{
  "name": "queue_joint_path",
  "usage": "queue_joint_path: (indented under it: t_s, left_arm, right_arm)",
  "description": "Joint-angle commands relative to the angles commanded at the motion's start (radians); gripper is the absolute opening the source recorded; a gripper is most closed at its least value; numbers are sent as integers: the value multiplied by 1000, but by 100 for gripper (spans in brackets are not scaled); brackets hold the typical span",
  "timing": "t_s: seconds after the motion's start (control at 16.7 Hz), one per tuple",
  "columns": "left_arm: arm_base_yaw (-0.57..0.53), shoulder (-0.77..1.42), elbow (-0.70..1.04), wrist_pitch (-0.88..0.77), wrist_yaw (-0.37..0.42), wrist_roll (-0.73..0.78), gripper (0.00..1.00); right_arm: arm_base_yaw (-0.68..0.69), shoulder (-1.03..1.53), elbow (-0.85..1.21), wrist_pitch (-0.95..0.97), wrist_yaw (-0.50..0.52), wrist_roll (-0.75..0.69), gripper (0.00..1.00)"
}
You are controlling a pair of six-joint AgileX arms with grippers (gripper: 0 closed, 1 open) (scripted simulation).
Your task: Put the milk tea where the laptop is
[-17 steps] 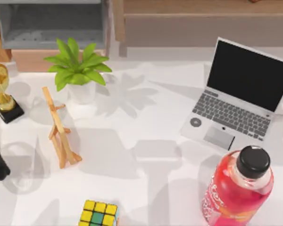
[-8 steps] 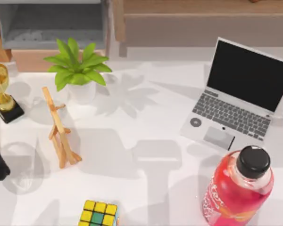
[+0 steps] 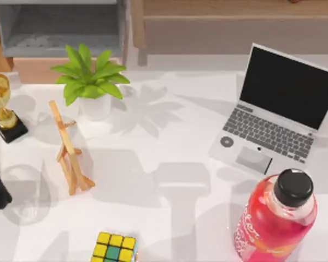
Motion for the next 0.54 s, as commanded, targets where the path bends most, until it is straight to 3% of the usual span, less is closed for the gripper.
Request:
queue_joint_path:
  t_s: [0.18,0.54]
  left_arm:
    - [0,0,0,0,0,0,100]
    - [0,0,0,0,0,0,100]
  right_arm:
    - [0,0,0,0,0,0,98]
    - [0,0,0,0,0,0,100]
